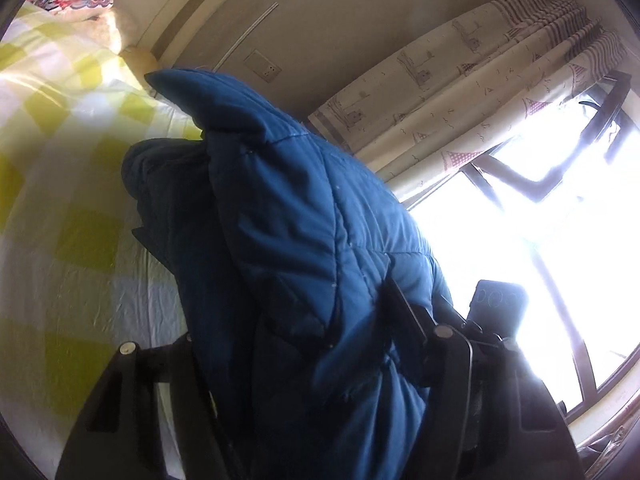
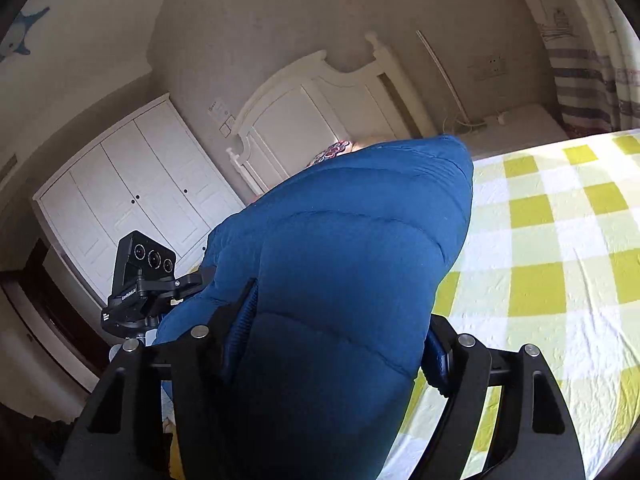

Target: Fold large clothes

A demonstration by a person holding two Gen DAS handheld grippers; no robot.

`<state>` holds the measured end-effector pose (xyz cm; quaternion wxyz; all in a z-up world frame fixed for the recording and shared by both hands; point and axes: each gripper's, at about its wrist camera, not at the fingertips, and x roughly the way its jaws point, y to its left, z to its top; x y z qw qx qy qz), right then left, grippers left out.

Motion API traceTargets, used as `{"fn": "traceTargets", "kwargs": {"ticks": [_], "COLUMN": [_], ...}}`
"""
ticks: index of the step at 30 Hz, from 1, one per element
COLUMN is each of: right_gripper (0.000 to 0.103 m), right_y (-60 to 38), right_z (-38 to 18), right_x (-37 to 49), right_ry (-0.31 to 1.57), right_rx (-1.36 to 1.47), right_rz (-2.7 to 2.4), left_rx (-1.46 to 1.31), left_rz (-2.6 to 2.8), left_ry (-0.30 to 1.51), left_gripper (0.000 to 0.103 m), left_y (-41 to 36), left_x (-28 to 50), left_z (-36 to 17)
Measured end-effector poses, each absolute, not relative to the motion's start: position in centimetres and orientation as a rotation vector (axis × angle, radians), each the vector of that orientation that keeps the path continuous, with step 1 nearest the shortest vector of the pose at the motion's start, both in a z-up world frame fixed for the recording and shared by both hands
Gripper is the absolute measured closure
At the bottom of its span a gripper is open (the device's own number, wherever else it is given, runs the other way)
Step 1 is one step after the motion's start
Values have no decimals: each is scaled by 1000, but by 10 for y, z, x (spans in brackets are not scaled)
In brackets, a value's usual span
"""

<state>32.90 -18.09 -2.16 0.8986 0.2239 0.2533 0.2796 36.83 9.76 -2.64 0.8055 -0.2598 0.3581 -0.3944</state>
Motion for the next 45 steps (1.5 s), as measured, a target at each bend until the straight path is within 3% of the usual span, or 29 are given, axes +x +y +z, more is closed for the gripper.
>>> {"fn": "traceTargets", "kwargs": {"ticks": [5,9,10,12,15,18,20,22,25,28,31,39,45], "right_gripper": [28,29,22,22,13,13,13,12,4,4,4,4,4], "right_y": [-249,-289,-296,-308,-300,-299,-303,-297,-278,-251,-230,-217,-211], "right_z": [-11,-70,-95,-113,-94,-73,-49,-19,28,50,35,-36,-37], "right_x": [371,411,417,412,405,389,361,330,278,226,194,156,127], "right_ry": [471,647,728,702,691,666,574,468,308,174,166,377,345], "right_rx": [479,571,600,691,581,524,483,422,327,228,176,193,108], "right_rz": [498,376,334,353,283,215,162,132,121,100,79,8,-25], "left_rx": [-499,-467,-475,-547,-499,-436,-353,-272,-165,-76,-23,50,59], "left_rz": [-891,-812,-795,-819,-752,-631,-515,-430,-328,-173,-69,-171,-190], "left_ry": [773,963,1006,976,947,832,665,474,262,181,166,404,411], "left_gripper": [40,39,28,27,26,27,20,3,2,2,2,2,2], "left_y": [25,-26,-30,-25,-22,3,22,36,44,35,16,-19,-27], "left_x": [438,486,492,489,478,447,413,370,308,257,217,167,142], "left_z": [-10,-68,-88,-99,-83,-47,-7,38,96,121,107,-2,-21]}}
